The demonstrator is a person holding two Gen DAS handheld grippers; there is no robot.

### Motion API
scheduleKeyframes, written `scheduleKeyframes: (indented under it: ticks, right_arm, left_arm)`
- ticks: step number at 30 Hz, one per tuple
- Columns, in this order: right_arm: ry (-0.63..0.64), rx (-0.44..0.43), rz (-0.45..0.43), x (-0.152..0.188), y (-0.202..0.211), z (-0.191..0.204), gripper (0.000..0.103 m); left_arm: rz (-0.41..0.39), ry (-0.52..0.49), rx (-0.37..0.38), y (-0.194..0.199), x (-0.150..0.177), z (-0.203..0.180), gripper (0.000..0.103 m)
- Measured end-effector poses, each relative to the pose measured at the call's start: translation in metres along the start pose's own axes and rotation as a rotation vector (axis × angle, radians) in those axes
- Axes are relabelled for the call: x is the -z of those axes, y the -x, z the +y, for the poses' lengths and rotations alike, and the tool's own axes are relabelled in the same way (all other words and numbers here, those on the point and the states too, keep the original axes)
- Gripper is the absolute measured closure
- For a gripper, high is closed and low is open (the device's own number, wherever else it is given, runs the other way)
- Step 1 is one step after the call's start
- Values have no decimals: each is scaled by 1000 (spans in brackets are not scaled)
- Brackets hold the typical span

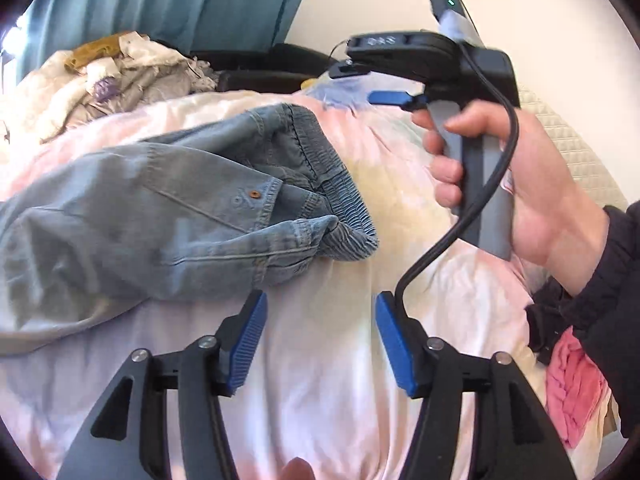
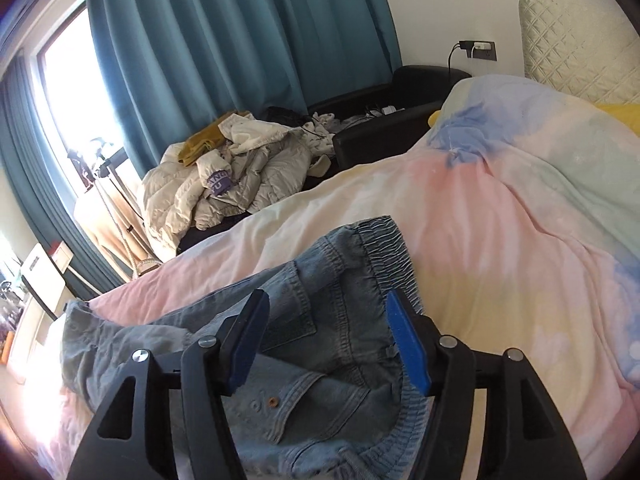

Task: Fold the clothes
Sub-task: 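Lay the pants flat on the duvet and open both grippers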

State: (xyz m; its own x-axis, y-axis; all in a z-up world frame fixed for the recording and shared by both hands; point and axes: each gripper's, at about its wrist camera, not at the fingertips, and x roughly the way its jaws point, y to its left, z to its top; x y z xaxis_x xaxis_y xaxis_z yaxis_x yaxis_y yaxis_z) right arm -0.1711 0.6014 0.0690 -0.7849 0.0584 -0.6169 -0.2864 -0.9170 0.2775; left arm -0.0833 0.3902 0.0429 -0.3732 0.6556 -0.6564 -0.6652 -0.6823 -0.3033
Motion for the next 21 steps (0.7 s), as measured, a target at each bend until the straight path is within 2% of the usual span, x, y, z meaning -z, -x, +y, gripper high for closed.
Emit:
scheduleKeyframes:
  ticks: [2, 5, 6, 9, 13, 18, 21]
  right_arm:
    - [-6, -22, -17, 13, 21, 13, 28]
    - [-9, -52, -12, 37, 40, 35, 28]
    - [-8, -64, -9, 46, 43, 45, 28]
    - [-14, -99, -7, 74, 51, 74, 28]
    - [-44, -151, -6, 108, 50, 114, 28]
    - [-17, -186, 18, 143, 28, 166, 28]
    - [32, -204, 47, 161, 7, 195, 28]
  left_arm:
    - [-15, -1, -5, 25, 28, 14, 24]
    - [-41, -5, -51, 62, 59, 32, 11]
    - [-53, -10, -76, 76, 63, 35, 9]
    - [-93, -13, -137, 111, 86, 33, 7]
    - [-129, 11, -186, 150, 102, 52, 6]
    - [-167, 83, -194, 176, 115, 106, 6]
    - [-191, 105, -173, 185, 121, 149, 6]
